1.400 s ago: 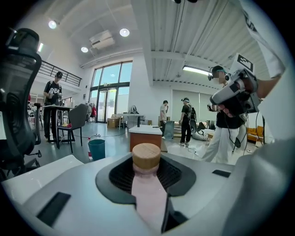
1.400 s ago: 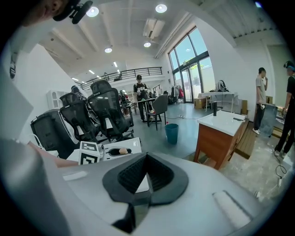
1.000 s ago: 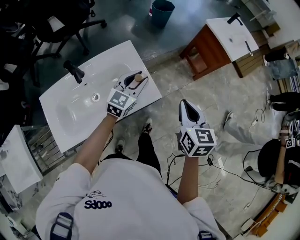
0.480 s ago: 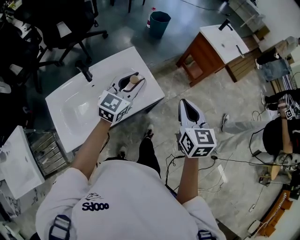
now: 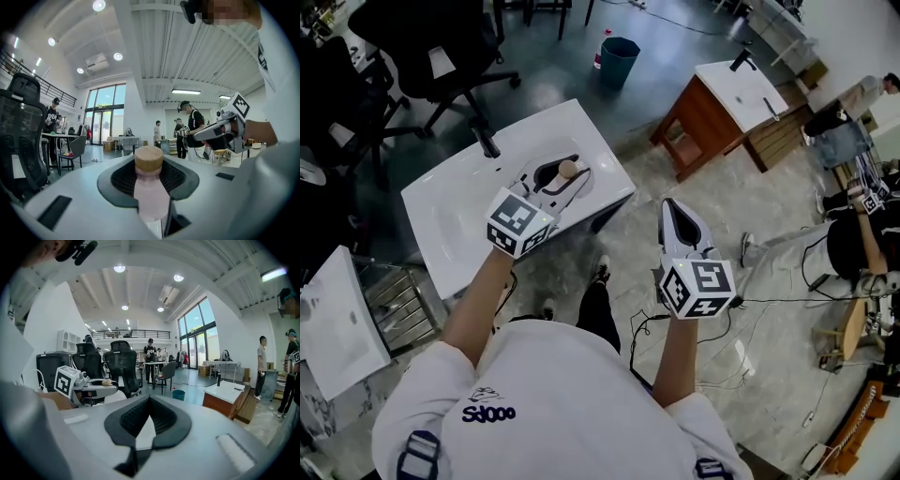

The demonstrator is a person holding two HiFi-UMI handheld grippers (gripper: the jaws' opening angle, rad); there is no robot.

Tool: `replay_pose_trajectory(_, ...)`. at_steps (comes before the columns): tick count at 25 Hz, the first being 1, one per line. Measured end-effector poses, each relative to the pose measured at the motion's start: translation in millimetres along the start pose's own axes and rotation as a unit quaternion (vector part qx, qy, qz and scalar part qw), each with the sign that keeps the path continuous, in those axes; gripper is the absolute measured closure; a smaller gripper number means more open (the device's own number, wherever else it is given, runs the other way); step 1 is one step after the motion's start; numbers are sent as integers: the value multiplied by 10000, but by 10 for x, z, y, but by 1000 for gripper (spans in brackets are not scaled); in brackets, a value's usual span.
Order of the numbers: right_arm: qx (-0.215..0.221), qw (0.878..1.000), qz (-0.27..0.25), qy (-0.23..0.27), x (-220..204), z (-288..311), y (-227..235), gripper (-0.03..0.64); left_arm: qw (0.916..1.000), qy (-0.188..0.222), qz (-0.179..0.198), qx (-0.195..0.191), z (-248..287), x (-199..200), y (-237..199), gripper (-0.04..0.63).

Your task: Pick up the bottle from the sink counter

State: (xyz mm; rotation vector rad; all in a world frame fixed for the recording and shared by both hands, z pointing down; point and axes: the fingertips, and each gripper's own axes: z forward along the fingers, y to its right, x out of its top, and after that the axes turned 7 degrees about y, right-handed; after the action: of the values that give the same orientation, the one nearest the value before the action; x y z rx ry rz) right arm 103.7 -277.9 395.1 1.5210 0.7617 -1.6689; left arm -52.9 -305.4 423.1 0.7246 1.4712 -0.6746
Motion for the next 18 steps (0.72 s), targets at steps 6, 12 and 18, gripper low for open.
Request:
replay_pose_trajectory(6,35,9997,-106,203,107,-90,-229,606,9993,140,174,-287,-279,240,172,469)
replay_pose_trajectory(12,169,9994,-143,261,125,-106,-374,606,9992,159,261,-250,-466,363,244,469)
replay_pose_trajectory(18,225,9991,-281,236,131,-107,-423,606,9991,255,277,-216,-580,464,245,469)
